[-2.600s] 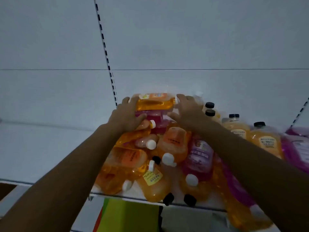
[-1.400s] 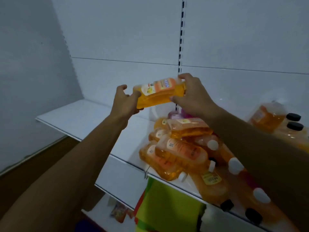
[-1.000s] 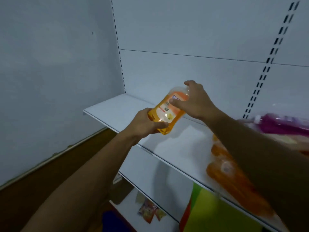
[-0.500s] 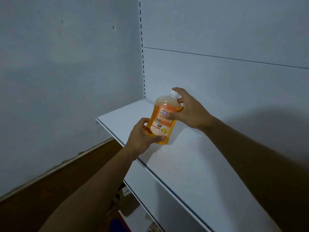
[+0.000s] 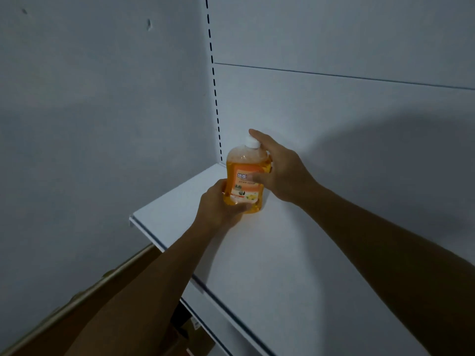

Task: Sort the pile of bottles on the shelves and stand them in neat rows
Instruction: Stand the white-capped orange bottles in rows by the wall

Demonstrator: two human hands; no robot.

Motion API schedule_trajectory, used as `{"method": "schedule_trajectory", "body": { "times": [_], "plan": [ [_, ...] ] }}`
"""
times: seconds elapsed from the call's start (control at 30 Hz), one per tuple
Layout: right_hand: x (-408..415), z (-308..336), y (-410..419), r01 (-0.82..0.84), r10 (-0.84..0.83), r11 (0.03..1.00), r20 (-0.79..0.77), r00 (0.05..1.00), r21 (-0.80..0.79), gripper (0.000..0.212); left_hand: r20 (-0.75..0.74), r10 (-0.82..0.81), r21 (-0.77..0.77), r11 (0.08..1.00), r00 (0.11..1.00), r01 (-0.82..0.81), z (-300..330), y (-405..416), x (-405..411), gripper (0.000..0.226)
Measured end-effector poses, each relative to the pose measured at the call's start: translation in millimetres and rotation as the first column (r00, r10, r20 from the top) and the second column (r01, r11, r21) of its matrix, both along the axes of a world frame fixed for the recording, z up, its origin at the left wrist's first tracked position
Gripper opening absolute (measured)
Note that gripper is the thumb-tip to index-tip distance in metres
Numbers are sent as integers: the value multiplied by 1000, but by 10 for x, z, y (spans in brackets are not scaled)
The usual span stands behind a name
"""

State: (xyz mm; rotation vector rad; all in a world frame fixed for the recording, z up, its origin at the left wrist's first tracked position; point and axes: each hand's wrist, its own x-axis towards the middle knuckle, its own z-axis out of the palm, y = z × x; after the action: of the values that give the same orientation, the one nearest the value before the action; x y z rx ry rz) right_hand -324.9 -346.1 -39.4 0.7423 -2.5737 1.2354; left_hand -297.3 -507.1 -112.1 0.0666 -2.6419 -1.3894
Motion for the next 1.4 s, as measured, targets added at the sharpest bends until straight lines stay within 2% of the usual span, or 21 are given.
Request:
{"method": "schedule_trajectory", "body": {
  "times": [0.2,0.37,0.5,0.57,0.63,0.7,0.83,0.93,1.07,1.17,1.3,1.4],
  "plan": [
    [-481,-94,-378,108,-103,992,-78,992,61,83,-10,-37,-41,998,999,37,-61,-356,-585,64],
    [-711,-141,-486,157,-149,985,-102,984,75,79,11,-95,5,995,995,95,-152,-365,-820,51],
    [-759,-169,-502,180,-166,973,-101,981,146,87,-6,-98,-48,994,995,98,-171,-317,-885,52],
    [-713,-183,-468,170,-155,971,-98,983,170,92,-40,-7,-117,993,999,2,-155,-289,-848,53],
    [-617,-191,-385,170,-157,972,-87,984,165,94,-81,162,-130,977,983,-172,-133,-274,-740,51],
    [-483,-186,-245,183,-168,965,-96,981,185,90,-148,214,-142,962,966,-235,-123,-269,-589,40],
    [-121,-128,168,228,-218,945,-70,973,235,81,-162,-27,-219,976,987,-9,-31,-18,-279,22],
    [248,-69,628,299,-297,901,-56,953,313,67,-180,-246,-228,952,952,203,79,478,-48,18],
    [921,11,1468,394,-433,800,-19,901,453,51,-150,-501,-286,847,852,447,154,1378,277,29],
    [1461,39,2120,475,-562,691,-8,827,545,51,-144,-637,-288,759,757,584,160,2076,561,36],
    [2130,117,2827,589,-727,569,16,687,574,54,-152,-753,-281,654,640,703,141,2816,946,44],
    [2465,201,3131,652,-775,533,3,632,539,51,-172,-790,-302,611,588,732,122,3179,1145,49]
  ]
}}
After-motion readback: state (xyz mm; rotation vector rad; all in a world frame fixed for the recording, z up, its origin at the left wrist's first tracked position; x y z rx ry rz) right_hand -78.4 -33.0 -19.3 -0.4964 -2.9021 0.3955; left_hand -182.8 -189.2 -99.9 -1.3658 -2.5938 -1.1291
